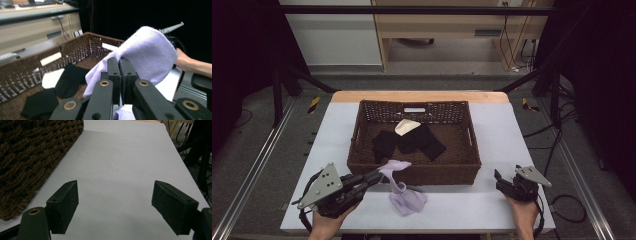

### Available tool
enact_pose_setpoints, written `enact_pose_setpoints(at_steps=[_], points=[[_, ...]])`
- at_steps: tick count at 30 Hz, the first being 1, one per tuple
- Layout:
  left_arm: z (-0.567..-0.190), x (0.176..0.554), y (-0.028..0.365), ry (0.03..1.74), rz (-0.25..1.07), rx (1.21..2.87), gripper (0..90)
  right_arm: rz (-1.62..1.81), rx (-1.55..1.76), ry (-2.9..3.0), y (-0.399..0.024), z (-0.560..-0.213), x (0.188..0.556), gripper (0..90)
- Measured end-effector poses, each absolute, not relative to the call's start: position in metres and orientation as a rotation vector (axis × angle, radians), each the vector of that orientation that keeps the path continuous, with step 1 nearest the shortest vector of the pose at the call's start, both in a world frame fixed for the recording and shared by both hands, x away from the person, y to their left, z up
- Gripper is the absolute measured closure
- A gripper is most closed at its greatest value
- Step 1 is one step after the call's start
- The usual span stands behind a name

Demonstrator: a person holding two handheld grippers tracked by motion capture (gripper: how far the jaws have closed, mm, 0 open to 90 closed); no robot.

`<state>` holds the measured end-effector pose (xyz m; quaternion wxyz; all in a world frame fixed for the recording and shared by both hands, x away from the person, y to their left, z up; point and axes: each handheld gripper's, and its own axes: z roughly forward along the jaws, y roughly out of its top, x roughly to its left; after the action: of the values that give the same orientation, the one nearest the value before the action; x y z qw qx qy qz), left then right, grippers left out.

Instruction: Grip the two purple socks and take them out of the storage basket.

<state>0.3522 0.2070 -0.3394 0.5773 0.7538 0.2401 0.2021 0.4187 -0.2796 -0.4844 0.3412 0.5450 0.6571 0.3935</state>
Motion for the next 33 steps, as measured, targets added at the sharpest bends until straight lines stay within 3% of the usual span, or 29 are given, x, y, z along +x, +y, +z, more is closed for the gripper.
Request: enact_pose_setpoints(at_steps=[33], points=[[-0.437,0.376,0.185,0.745,0.282,2.048,86.9,1.026,1.403,1.708,-0.279,-0.484,0.415,21.0]])
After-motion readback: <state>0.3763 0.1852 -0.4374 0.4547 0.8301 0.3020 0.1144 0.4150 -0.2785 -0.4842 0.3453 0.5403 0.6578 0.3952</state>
